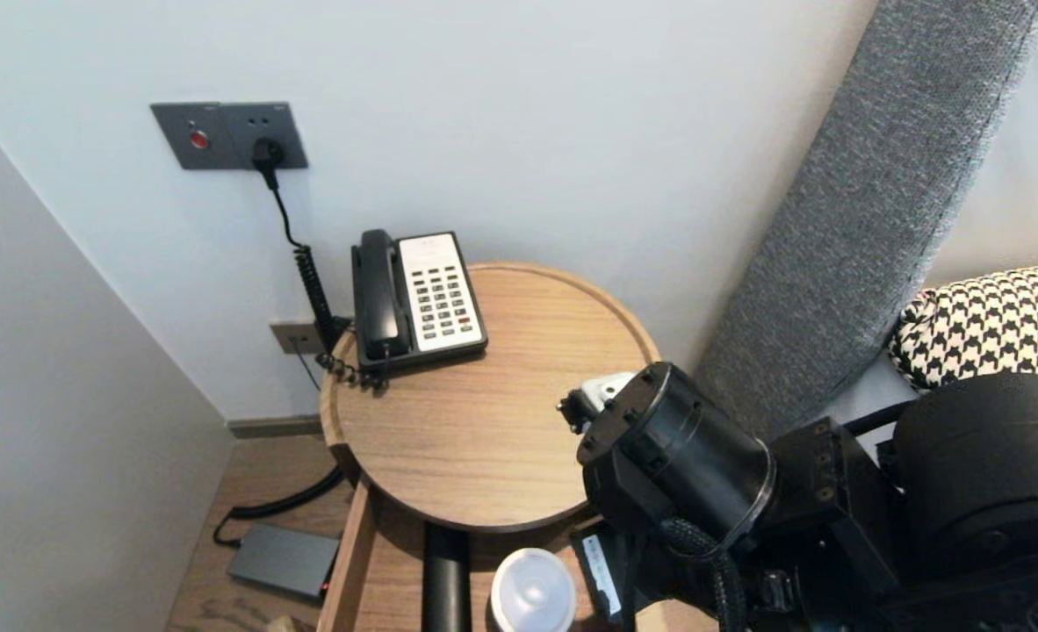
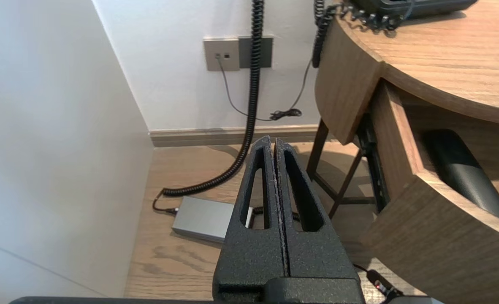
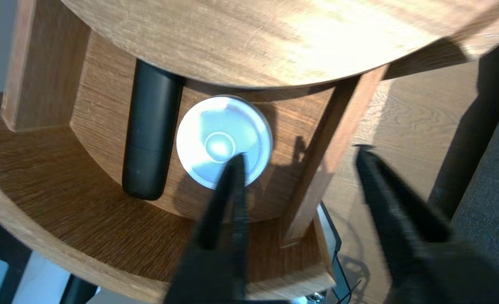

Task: Put the remote controls on the table in the drawer one by one

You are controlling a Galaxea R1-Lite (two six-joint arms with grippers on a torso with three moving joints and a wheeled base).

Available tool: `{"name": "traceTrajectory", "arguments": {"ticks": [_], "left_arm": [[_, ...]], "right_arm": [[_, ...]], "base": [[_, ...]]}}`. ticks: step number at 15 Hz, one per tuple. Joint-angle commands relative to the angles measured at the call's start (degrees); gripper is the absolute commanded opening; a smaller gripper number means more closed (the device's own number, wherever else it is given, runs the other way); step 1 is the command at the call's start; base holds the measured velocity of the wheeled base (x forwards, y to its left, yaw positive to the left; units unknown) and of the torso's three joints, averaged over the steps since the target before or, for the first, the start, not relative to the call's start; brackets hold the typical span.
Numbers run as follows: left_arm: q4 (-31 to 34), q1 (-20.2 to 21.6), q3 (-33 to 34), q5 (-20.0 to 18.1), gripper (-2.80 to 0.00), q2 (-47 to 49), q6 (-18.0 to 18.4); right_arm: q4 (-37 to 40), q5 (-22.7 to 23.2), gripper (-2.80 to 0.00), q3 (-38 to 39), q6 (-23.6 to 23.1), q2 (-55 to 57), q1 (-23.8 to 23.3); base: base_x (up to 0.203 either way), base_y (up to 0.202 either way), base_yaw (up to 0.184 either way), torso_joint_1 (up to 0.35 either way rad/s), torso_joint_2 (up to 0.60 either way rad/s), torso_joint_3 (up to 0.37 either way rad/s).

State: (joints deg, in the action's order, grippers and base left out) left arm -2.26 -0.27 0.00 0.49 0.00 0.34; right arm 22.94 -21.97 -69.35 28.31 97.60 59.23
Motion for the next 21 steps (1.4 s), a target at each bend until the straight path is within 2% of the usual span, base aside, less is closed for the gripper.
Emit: {"name": "traceTrajectory", "arguments": {"ticks": [1,7,10,12,13,21], "left_arm": [[0.0,0.0,0.5,0.0,-2.8,-0.1,0.0],[0.0,0.0,0.5,0.0,-2.8,-0.1,0.0],[0.0,0.0,0.5,0.0,-2.8,-0.1,0.0],[0.0,0.0,0.5,0.0,-2.8,-0.1,0.0],[0.0,0.0,0.5,0.0,-2.8,-0.1,0.0],[0.0,0.0,0.5,0.0,-2.8,-0.1,0.0]], "right_arm": [[1.2,0.0,-2.8,0.1,0.2,-2.8,-0.2],[9.0,1.4,-2.8,1.1,1.3,-6.5,-2.0],[12.3,6.0,-2.8,3.1,2.0,-8.1,-2.0],[14.6,10.8,-2.8,4.6,2.2,-8.8,-2.1],[14.9,12.4,-2.8,6.1,2.3,-8.9,-2.1],[14.4,15.6,-2.8,13.7,2.4,-8.9,-1.6]], "base": [[0.0,0.0,0.0,0.0,0.0,0.0],[0.0,0.0,0.0,0.0,0.0,0.0],[0.0,0.0,0.0,0.0,0.0,0.0],[0.0,0.0,0.0,0.0,0.0,0.0],[0.0,0.0,0.0,0.0,0.0,0.0],[0.0,0.0,0.0,0.0,0.0,0.0]]}}
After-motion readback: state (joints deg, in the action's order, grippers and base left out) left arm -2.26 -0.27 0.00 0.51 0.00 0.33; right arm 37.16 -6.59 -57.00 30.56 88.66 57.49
